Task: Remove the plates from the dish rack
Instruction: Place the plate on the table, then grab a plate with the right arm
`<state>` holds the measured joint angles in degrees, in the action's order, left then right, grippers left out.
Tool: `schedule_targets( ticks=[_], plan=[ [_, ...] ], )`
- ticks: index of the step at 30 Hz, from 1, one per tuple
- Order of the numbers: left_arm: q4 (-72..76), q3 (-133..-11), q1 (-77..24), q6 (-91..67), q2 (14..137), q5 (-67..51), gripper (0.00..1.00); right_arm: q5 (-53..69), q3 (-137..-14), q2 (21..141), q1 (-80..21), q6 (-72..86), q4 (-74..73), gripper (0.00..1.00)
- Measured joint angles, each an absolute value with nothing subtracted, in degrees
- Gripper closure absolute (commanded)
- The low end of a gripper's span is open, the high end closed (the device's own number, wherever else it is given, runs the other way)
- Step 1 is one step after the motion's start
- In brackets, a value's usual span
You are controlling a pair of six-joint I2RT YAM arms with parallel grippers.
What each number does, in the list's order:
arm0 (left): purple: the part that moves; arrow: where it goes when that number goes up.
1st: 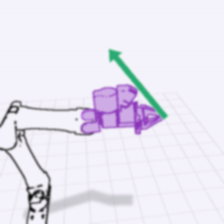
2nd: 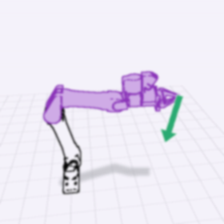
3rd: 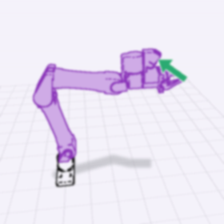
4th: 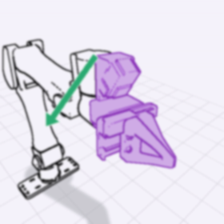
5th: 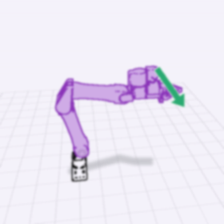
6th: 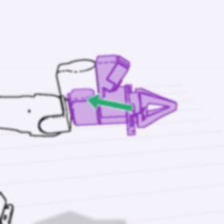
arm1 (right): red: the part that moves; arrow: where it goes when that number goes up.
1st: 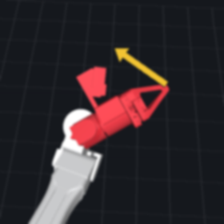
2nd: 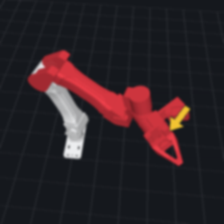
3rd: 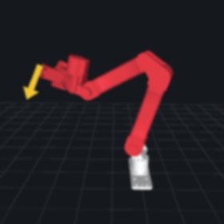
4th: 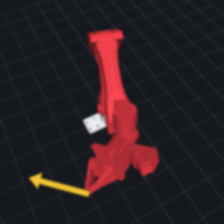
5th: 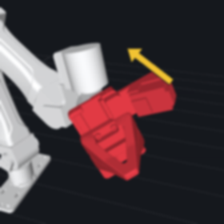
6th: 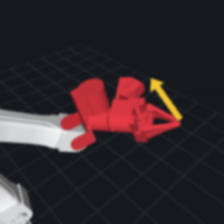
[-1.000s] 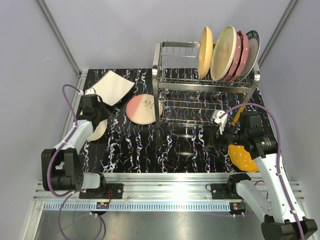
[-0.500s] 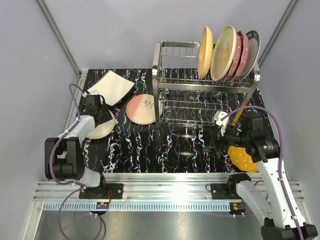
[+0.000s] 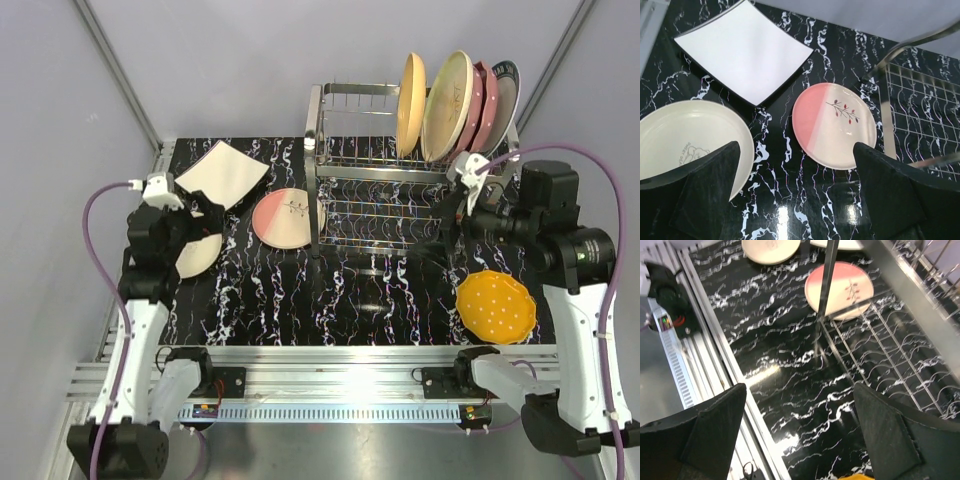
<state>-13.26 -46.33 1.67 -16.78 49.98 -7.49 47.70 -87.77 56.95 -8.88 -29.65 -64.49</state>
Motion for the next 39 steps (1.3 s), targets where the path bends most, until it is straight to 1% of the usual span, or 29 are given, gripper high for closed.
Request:
schedule_targets(
  ticks=[1, 4, 5, 8, 12, 14, 15, 16, 17, 23, 29, 34, 39],
  plan=[
    [-13.2, -44.9, 1.7, -16.3, 47.1, -7.8, 0.01, 47.7, -90.5, 58.4, -9.2, -28.6, -64.4, 0.10],
    [-13.7, -41.0, 1.7, -15.4, 41.6, -8.1, 0.01, 46.8, -98.7, 63.2, -12.2, -24.7, -64.1, 0.11],
    [-13.6, -39.7, 1.7, -15.2, 39.9, -8.1, 0.01, 45.3, -101.4, 65.0, -13.8, -23.3, -63.5, 0.11],
    [-13.9, -36.6, 1.7, -14.7, 35.5, -8.1, 0.01, 40.2, -108.4, 69.8, -19.2, -19.8, -61.6, 0.18],
    [-14.1, -35.1, 1.7, -14.3, 32.4, -7.9, 0.01, 32.4, -119.2, 77.3, -22.5, -15.1, -59.6, 0.18],
    [-14.1, -35.0, 1.7, -14.1, 32.0, -7.9, 0.01, 27.3, -122.2, 79.9, -23.9, -13.1, -57.8, 0.18],
    [-14.1, -35.0, 1.7, -13.9, 32.0, -7.8, 0.01, 24.6, -122.8, 80.6, -24.6, -12.3, -57.1, 0.15],
    [-14.1, -35.0, 1.7, -13.9, 31.9, -7.7, 0.01, 20.6, -123.2, 81.3, -25.9, -11.2, -56.0, 0.03],
    [-14.1, -35.0, 1.7, -13.8, 31.9, -7.7, 0.01, 17.6, -123.2, 81.7, -27.0, -10.1, -55.1, 0.00],
    [-14.2, -35.0, 1.7, -13.5, 31.9, -7.7, 0.01, -5.2, -123.0, 82.9, -32.6, -5.0, -49.8, 0.00],
    [-14.1, -35.0, 1.7, -13.5, 32.0, -7.7, 0.01, -27.0, -118.4, 82.9, -37.6, -4.7, -39.6, 0.00],
    [-14.2, -35.0, 1.7, -13.5, 32.0, -7.7, 0.01, -40.8, -114.4, 84.8, -40.7, -10.3, -28.1, 0.00],
    [-14.1, -35.0, 1.7, -13.5, 32.0, -7.7, 0.01, -49.6, -113.5, 88.6, -41.9, -15.4, -19.2, 0.02]
  ],
)
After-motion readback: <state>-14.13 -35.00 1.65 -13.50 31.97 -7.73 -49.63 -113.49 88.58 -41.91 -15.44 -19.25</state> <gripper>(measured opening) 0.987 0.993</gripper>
